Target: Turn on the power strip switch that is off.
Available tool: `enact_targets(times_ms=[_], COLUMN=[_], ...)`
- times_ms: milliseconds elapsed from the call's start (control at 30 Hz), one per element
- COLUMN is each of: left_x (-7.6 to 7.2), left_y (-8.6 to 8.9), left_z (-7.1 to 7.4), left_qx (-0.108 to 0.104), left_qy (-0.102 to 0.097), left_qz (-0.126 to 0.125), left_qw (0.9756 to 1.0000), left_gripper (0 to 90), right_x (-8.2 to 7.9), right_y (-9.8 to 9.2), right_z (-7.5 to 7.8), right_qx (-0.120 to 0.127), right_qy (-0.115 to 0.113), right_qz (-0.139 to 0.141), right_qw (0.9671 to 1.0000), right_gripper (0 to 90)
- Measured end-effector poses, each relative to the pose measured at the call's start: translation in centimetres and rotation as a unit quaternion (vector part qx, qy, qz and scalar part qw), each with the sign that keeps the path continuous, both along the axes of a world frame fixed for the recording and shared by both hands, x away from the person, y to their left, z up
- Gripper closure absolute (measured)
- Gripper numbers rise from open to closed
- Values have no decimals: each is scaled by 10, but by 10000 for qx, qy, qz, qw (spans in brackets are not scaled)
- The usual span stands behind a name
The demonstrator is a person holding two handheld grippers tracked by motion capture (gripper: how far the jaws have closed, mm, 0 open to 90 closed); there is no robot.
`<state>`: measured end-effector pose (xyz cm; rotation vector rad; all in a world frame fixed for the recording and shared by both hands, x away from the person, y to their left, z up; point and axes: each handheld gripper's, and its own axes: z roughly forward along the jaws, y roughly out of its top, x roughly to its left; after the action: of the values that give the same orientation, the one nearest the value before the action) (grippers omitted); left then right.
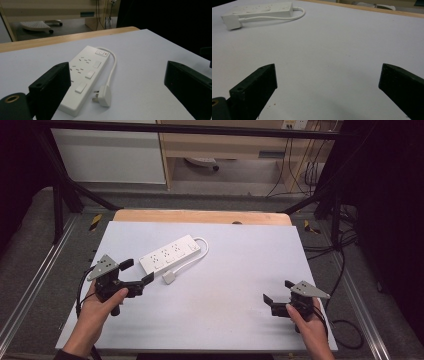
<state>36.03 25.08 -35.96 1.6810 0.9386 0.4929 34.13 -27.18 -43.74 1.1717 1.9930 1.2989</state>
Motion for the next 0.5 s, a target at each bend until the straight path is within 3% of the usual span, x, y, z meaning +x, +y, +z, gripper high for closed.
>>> enact_targets(times_ms=[500], left_x=[26], left_y=[-15], left_z=[3], left_qx=[112], left_qy=[-45], left_qz=[60], left_qw=[9999], left_gripper=[72], right_x=[0], right_y=[1], right_z=[-1], right_qx=[8], right_qy=[23], right_qz=[45], right_qw=[10000], right_gripper=[23])
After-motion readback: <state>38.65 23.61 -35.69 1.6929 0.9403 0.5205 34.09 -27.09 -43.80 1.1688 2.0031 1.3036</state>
